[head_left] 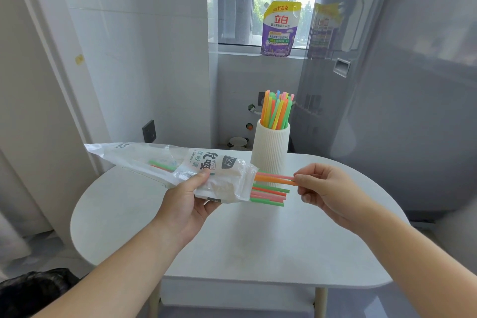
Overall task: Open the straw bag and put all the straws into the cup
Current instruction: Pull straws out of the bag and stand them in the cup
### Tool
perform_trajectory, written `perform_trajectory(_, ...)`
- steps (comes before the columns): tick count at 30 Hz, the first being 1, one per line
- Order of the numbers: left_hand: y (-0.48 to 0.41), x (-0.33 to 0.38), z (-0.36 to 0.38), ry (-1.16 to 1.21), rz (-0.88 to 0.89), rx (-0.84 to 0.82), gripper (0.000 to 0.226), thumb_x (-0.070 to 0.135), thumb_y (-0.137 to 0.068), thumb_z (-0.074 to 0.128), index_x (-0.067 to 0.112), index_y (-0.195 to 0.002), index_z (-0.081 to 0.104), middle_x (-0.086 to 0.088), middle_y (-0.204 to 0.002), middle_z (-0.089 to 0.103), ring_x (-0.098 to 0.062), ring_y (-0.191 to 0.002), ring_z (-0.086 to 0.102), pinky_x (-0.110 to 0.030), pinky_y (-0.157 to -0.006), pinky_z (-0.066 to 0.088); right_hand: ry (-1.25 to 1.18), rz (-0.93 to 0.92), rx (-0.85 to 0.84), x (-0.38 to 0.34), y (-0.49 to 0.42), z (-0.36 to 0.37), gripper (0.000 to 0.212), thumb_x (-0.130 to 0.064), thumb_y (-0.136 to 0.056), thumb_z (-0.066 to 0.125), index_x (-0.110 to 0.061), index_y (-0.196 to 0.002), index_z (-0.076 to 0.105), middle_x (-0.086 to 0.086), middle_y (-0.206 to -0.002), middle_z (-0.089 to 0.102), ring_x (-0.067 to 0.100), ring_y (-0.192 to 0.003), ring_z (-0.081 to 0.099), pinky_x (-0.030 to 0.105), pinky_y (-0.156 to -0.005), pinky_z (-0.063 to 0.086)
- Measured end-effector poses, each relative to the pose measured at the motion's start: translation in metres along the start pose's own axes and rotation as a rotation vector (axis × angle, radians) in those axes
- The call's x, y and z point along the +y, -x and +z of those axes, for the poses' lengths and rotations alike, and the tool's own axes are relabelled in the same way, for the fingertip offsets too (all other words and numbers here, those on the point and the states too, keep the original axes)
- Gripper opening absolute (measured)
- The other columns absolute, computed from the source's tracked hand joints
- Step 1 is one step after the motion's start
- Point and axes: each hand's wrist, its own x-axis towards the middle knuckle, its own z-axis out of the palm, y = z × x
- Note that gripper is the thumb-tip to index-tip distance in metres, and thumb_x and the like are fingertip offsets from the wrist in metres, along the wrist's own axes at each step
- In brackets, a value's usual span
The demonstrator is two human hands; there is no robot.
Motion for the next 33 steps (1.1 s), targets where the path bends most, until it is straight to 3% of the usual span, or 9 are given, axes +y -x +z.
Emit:
perform_trajectory(5, 0.001, -0.001, 0.001, -0.003, -0.012, -0.004, 0.035, 0.008, -0.096, 0.063, 0.010, -0.131, 0.065, -0.010, -0.113, 0.076, -0.020, -0.082, 0.075, -0.029, -0.056, 0.060, 0.001, 0.022, -0.067, 0.000, 0.001, 0.001, 0.004, -0.004, -0.090, 0.070, -0.002, -0.092, 0.067, 0.009, -0.069, 0.059, 0.017, -0.059, 0.049, 0.025, -0.055, 0.047)
perform_trajectory(10, 0.002, 0.000, 0.001, 0.000, -0.012, -0.001, 0.035, 0.008, -0.097, 0.062, 0.010, -0.131, 0.065, -0.010, -0.114, 0.076, -0.020, -0.083, 0.076, -0.030, -0.056, 0.060, 0.004, 0.043, -0.050, -0.001, 0.001, -0.001, 0.009, -0.001, -0.091, 0.067, -0.003, -0.082, 0.068, 0.010, -0.065, 0.055, 0.018, -0.058, 0.046, 0.025, -0.053, 0.044)
perform_trajectory(13, 0.002, 0.001, 0.000, 0.015, -0.010, -0.001, 0.035, 0.008, -0.097, 0.062, 0.011, -0.132, 0.065, -0.009, -0.115, 0.076, -0.020, -0.085, 0.076, -0.030, -0.057, 0.061, -0.208, 0.072, -0.013, -0.002, 0.000, -0.002, 0.012, 0.001, -0.090, 0.066, -0.004, -0.080, 0.067, 0.009, -0.066, 0.055, 0.015, -0.057, 0.052, 0.021, -0.052, 0.050)
perform_trajectory(16, 0.002, 0.001, 0.001, 0.025, -0.016, -0.005, 0.035, 0.007, -0.097, 0.062, 0.009, -0.132, 0.065, -0.009, -0.112, 0.077, -0.020, -0.084, 0.076, -0.031, -0.058, 0.061, -0.578, 0.153, 0.046, -0.002, -0.002, 0.001, 0.006, -0.004, -0.089, 0.067, -0.004, -0.084, 0.064, 0.007, -0.068, 0.057, 0.013, -0.059, 0.057, 0.017, -0.052, 0.053)
perform_trajectory(20, 0.002, -0.001, 0.004, 0.036, -0.018, -0.009, 0.034, 0.007, -0.097, 0.061, 0.010, -0.131, 0.065, -0.008, -0.111, 0.077, -0.020, -0.084, 0.077, -0.031, -0.058, 0.062, -0.893, 0.187, 0.116, -0.006, 0.001, 0.015, 0.017, -0.007, -0.085, 0.074, -0.004, -0.096, 0.061, 0.008, -0.078, 0.060, 0.013, -0.066, 0.059, 0.017, -0.065, 0.057)
perform_trajectory(24, 0.003, -0.001, 0.005, 0.051, -0.014, -0.006, 0.035, 0.007, -0.097, 0.061, 0.012, -0.132, 0.065, -0.007, -0.111, 0.078, -0.019, -0.085, 0.077, -0.032, -0.060, 0.062, -0.875, 0.138, 0.117, -0.012, 0.003, 0.028, 0.009, -0.008, -0.091, 0.069, -0.003, -0.098, 0.065, 0.005, -0.074, 0.066, 0.011, -0.069, 0.058, 0.016, -0.059, 0.056)
perform_trajectory(28, 0.004, -0.001, 0.005, 0.063, -0.017, -0.006, 0.037, 0.007, -0.098, 0.061, 0.013, -0.134, 0.063, -0.007, -0.113, 0.077, -0.019, -0.083, 0.078, -0.031, -0.060, 0.063, -0.812, 0.082, 0.129, -0.010, -0.002, 0.032, 0.015, -0.013, -0.094, 0.064, -0.002, -0.104, 0.067, 0.002, -0.070, 0.069, 0.009, -0.068, 0.059, 0.018, -0.066, 0.057)
perform_trajectory(33, 0.004, 0.000, 0.006, 0.091, -0.033, 0.007, 0.031, 0.007, -0.098, 0.060, 0.012, -0.129, 0.065, -0.005, -0.102, 0.079, -0.017, -0.079, 0.077, -0.031, -0.061, 0.063, -0.618, -0.060, 0.170, -0.014, -0.004, 0.025, 0.017, -0.017, -0.097, 0.060, -0.005, -0.092, 0.071, 0.001, -0.076, 0.064, 0.009, -0.071, 0.059, 0.022, -0.074, 0.054)
